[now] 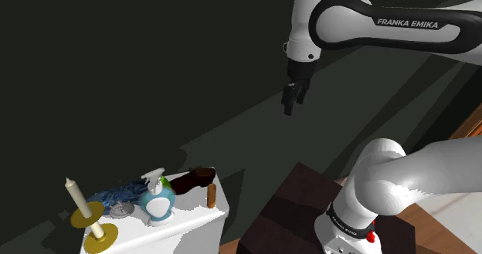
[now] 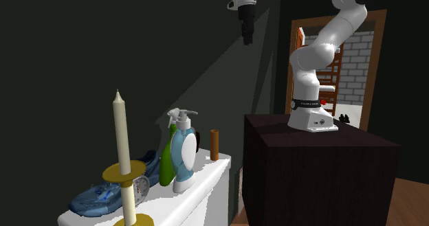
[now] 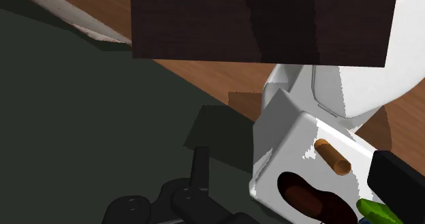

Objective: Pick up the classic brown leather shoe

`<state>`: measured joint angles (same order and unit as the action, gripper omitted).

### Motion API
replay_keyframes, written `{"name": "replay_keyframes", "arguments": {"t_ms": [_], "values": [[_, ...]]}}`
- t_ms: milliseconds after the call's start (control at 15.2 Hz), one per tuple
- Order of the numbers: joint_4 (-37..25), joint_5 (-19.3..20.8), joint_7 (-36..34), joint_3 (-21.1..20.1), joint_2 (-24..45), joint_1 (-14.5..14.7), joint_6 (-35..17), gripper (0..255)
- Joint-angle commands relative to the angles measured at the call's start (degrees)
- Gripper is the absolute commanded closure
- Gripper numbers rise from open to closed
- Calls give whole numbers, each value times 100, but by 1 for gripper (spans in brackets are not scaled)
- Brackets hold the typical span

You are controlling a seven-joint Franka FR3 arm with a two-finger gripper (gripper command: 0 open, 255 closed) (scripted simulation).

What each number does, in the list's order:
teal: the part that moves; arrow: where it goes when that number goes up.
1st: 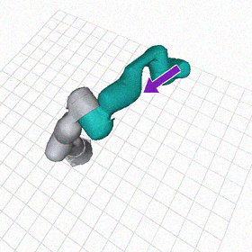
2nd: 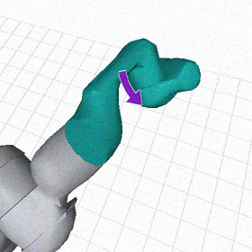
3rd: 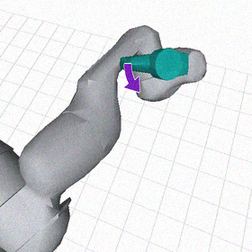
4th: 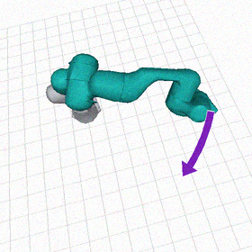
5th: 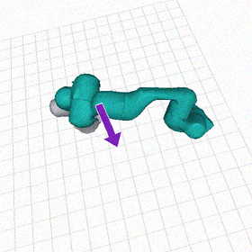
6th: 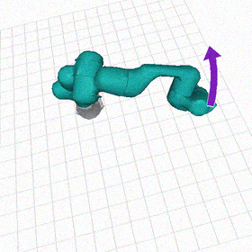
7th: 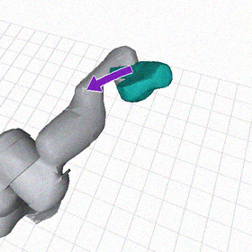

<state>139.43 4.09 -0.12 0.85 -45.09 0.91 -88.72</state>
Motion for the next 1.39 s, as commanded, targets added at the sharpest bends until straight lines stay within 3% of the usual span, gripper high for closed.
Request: {"name": "replay_keyframes", "arguments": {"t_ms": [0, 660, 1320], "values": [[0, 0, 0, 0, 0, 0, 0, 0], [605, -11, 1043, 315, 1383, 432, -2333, 0], [376, -373, 2228, 484, 3386, 937, -4417, 0]]}}
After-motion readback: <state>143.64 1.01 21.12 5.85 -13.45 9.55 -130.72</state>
